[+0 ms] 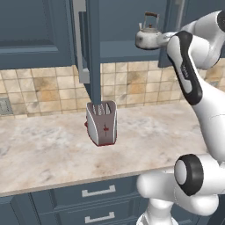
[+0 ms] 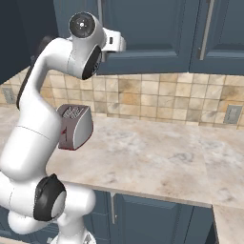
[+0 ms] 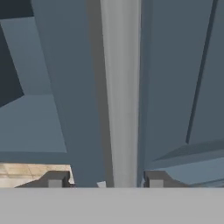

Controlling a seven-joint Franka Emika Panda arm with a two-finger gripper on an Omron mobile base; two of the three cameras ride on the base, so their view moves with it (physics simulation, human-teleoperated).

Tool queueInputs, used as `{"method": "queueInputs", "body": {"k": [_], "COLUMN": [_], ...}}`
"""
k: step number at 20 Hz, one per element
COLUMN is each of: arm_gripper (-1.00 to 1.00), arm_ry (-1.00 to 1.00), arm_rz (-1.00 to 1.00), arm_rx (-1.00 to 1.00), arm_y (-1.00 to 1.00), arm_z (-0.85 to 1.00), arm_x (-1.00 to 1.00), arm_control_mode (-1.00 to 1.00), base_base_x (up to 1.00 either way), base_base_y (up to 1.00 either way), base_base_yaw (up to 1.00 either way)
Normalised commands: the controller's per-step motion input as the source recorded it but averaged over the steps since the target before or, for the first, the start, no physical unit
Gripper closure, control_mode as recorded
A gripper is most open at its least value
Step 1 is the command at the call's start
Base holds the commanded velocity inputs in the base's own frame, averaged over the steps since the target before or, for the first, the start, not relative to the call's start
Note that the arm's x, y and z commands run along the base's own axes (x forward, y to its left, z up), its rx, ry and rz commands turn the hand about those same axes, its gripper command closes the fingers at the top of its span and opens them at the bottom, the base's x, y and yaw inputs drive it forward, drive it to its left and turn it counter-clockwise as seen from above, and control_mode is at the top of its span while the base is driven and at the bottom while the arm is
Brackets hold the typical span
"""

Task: Open the cabinet, pick the kettle from the cabinet, and place it in the sink.

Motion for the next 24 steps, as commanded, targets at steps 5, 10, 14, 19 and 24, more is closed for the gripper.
{"method": "queueInputs", "body": {"k": [5, 10, 14, 19, 24], "arm_gripper": [1.00, 1.00, 1.00, 1.00, 1.00], "arm_ry": [0.00, 0.00, 0.00, 0.00, 0.00], "arm_rz": [0.15, 0.19, 0.20, 0.19, 0.16], "arm_rx": [0.00, 0.00, 0.00, 0.00, 0.00], "arm_y": [-0.32, -0.39, -0.41, -0.40, -0.44], "arm_z": [0.12, 0.08, 0.05, 0.07, 0.07], "arm_x": [-0.46, -0.48, -0.45, -0.43, -0.38], "arm_control_mode": [-1.00, -1.00, -1.00, -1.00, -1.00], "base_base_x": [0.00, 0.00, 0.00, 0.00, 0.00], "base_base_y": [0.00, 0.00, 0.00, 0.00, 0.00], "base_base_yaw": [0.00, 0.00, 0.00, 0.00, 0.00]}}
